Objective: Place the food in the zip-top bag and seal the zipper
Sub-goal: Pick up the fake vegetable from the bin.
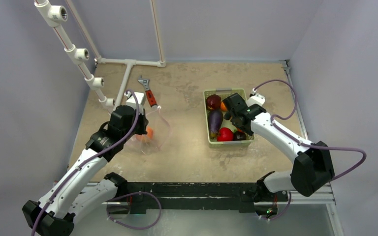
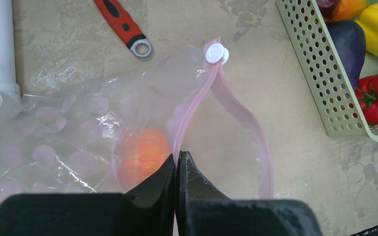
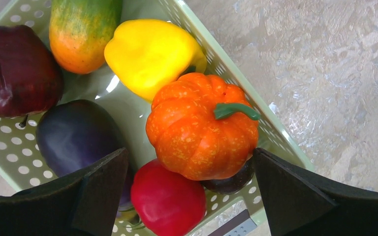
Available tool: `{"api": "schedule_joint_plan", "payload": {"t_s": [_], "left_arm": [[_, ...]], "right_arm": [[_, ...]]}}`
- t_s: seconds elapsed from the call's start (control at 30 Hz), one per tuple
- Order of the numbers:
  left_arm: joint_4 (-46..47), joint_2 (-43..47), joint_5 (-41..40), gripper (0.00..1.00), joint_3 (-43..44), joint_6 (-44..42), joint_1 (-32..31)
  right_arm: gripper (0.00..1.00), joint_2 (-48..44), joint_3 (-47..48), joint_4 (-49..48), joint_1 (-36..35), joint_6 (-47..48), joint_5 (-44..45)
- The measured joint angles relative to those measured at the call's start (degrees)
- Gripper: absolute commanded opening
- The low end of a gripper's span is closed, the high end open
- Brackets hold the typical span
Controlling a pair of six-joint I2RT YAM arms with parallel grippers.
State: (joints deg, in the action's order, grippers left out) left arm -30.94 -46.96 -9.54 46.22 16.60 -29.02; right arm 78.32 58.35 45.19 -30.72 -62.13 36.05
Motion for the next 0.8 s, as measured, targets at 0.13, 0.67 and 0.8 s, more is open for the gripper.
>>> {"api": "schedule_joint_plan", "payload": {"t_s": [0.13,0.67,0.8], "left_arm": [[0.00,0.00,0.33,0.00,-0.07,-0.28,0.00],[0.02,-0.07,0.42,0.00,-0.09,-0.35,0.00],[0.02,-0.13,0.42,0.00,-0.09,-0.35,0.00]], "right_arm": [[0.99,0.11,0.00,0.04,0.00,-0.22,-0.13],[0.97,8.28,-0.02,-0.07,0.46,-3.26,0.44],[0.96,8.31,-0.02,-0.11,0.70,-3.45,0.50]]}}
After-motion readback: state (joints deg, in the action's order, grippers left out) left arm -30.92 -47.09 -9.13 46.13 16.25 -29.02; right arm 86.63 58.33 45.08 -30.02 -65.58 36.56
